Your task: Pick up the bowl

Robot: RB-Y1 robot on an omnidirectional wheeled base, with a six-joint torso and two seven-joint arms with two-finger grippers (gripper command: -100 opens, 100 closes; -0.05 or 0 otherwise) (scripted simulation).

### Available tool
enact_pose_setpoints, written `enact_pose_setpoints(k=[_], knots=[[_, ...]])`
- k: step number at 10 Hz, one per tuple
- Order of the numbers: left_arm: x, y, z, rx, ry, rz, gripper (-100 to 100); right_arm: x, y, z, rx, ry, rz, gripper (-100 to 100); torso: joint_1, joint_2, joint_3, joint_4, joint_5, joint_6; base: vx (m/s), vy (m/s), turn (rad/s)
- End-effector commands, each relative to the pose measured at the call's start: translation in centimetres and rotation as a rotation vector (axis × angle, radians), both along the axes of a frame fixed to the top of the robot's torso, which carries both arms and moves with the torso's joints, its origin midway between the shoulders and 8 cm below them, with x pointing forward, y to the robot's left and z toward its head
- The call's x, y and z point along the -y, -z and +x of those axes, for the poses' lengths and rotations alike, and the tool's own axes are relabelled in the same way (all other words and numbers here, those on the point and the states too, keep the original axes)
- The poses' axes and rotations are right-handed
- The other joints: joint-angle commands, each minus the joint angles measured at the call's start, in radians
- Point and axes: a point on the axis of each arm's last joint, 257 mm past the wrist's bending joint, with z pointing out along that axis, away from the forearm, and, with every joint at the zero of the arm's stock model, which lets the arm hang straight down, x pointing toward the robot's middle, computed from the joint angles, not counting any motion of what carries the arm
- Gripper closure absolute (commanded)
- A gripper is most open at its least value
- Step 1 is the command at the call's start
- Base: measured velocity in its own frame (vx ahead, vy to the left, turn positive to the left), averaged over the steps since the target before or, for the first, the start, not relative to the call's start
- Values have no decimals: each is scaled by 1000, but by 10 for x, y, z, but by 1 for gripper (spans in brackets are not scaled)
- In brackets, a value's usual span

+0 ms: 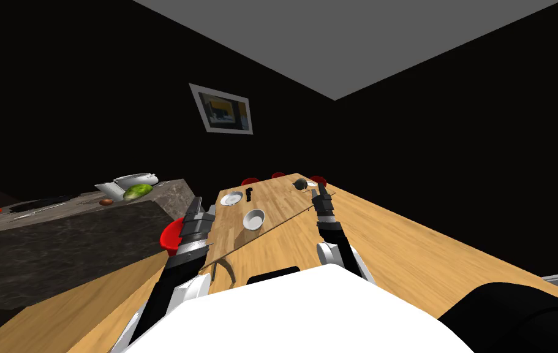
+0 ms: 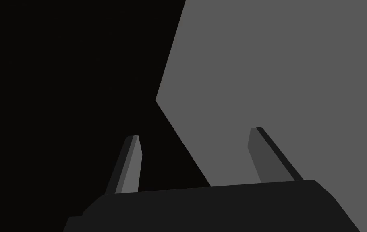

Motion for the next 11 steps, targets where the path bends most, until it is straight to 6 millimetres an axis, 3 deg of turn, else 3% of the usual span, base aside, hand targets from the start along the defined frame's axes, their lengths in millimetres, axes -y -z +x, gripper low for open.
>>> enact_pose_setpoints(k=[1, 11], knots=[[2, 6, 5, -31, 17, 34, -100, 0, 0, 0, 0, 0, 0, 0, 0, 0, 0, 0, 0, 0, -9, 4, -43], [-6, 56, 38, -263, 36, 153, -100, 0, 0, 0, 0, 0, 0, 0, 1, 3, 1, 1, 0, 0, -31, 11, -74]])
